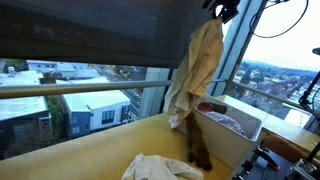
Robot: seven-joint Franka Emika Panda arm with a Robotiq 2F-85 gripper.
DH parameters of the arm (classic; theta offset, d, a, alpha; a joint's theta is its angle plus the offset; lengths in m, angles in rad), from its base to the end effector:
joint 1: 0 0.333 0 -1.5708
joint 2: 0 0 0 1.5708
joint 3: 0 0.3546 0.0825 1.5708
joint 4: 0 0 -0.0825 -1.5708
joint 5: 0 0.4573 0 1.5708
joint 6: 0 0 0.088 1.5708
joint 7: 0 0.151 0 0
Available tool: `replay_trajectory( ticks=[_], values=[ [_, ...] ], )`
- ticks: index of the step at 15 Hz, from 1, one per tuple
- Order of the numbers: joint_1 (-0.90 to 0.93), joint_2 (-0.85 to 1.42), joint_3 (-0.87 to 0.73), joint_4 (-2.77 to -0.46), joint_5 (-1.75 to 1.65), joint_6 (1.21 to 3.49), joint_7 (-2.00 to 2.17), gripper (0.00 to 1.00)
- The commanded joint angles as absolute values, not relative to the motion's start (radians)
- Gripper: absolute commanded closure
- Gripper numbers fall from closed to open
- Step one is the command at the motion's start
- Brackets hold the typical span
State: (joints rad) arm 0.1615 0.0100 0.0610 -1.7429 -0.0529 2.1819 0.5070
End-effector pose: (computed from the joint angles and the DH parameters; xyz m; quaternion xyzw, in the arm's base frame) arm 0.6774 0.1491 0.5845 -0.9683 0.1284 -0.2074 0.0534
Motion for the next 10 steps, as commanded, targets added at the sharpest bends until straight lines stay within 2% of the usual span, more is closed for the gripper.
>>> replay_trajectory(
  ticks=[1,7,10],
  values=[
    [0.107,-0.061,0.057,-1.624,-0.076,2.062,0.508,1.00],
    [0.013,-0.064,0.035,-1.346,-0.109,1.823,0.474,1.00],
    [0.000,-0.062,0.031,-1.372,-0.106,1.824,0.476,1.00]
  ],
)
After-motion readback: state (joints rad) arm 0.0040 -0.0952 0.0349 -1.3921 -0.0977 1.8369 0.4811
